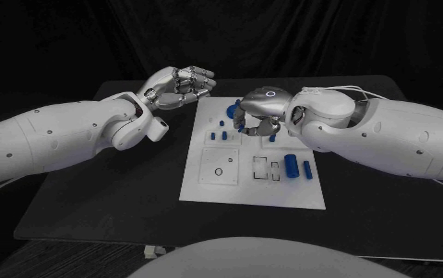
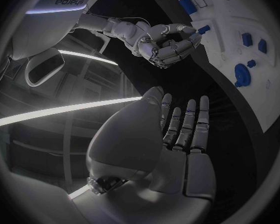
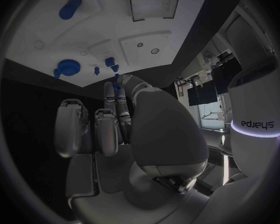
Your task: Assemble the parts on the task board
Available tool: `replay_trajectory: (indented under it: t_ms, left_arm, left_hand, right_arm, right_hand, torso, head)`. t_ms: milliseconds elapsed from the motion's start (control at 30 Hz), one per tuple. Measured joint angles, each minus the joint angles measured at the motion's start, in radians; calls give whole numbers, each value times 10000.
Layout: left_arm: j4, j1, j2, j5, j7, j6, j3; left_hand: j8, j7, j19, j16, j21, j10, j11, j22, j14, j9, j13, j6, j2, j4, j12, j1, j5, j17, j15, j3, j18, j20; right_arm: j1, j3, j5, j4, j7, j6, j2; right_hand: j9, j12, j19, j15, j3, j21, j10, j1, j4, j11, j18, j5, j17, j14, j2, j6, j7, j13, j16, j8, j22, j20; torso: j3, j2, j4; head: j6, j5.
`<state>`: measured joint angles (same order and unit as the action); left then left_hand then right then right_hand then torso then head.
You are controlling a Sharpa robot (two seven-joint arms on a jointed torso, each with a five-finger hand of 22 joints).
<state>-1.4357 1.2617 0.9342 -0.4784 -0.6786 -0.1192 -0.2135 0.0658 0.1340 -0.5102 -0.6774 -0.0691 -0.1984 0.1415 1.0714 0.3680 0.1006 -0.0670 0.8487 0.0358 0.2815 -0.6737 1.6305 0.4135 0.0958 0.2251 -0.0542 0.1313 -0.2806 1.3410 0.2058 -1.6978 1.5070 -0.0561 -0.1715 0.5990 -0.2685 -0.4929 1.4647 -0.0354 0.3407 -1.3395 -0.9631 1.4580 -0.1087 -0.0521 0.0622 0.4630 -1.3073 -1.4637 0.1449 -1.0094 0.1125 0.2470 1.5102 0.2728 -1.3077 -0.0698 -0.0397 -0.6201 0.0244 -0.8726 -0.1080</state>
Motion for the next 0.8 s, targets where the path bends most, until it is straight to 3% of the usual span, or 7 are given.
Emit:
replay_trajectory:
  t_ms: [267,500,800]
  left_arm:
    - [24,-1,55,0,0,-94,0]
    - [30,-1,90,0,0,-255,0]
    - [85,-1,65,1,0,-320,0]
  left_hand:
    - [0,56,280,0,0,44,44,-39,-319,-15,12,16,65,98,-116,-69,0,-183,12,102,2,-19]
    - [0,73,614,77,0,109,107,-121,-911,-34,15,-1,241,111,-233,-533,-194,-320,-268,336,1,-36]
    - [0,73,683,77,0,144,142,-131,-946,-43,14,-1,241,110,-233,-532,-194,-320,-232,334,1,-33]
  right_arm:
    - [-223,-3,0,-76,103,665,-443]
    - [-431,1,0,-113,184,1062,-576]
    - [-562,-2,0,-91,236,1360,-579]
  right_hand:
    - [0,1,0,33,29,41,38,0,28,-38,1,0,0,-33,0,37,37,-18,0,-50,1,0]
    - [0,2,36,69,29,92,38,0,27,-38,0,0,0,3,0,71,71,-18,0,-50,2,-36]
    - [3,40,1,105,29,92,38,-37,27,-38,1,0,0,-33,-36,127,86,-29,-39,-87,2,-71]
  torso:
    - [2,1,-2]
    - [2,1,-1]
    - [2,0,2]
  head:
    - [0,-118]
    - [0,-241]
    - [0,-390]
